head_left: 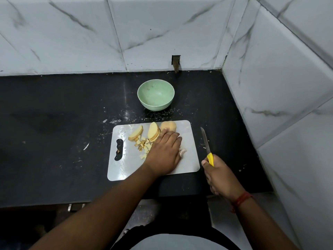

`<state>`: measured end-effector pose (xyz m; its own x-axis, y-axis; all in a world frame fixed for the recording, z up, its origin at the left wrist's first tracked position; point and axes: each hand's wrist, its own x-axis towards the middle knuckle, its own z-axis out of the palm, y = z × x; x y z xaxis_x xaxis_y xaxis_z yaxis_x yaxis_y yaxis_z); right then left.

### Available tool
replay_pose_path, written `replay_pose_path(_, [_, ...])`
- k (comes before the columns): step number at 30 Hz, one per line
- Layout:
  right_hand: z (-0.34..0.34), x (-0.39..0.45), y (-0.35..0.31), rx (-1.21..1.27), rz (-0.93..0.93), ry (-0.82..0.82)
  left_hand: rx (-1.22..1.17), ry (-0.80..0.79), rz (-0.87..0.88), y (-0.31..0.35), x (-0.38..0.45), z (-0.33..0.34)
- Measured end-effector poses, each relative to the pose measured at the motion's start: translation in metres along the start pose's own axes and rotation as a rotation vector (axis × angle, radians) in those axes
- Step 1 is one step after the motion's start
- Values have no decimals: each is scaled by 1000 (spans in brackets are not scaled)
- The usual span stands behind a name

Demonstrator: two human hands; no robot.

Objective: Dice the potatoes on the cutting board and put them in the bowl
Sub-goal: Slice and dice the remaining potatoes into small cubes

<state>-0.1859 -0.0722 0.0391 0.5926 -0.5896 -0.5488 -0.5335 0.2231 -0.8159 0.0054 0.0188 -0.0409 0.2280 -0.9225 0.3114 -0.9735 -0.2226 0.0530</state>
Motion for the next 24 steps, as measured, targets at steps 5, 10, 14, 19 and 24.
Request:
replay_pose_path(5, [5,6,0,-109,-34,-15,-117,149,-418,-40,-8,-20])
replay_pose_path(10, [12,14,5,-285,-15,-47,-4,-37,-704,-94,-26,-25])
replay_pose_path(14, [23,27,6,-432,-30,-27,70,-179,-608,-106,-28,-25])
replay_pose_path(19, [32,33,0,-475,-67,-24,105,-254,-570,-110,-19,-29])
replay_pose_path(24, [34,33,2,-488,-92,-14,80,-303,-607,-110,-16,-31])
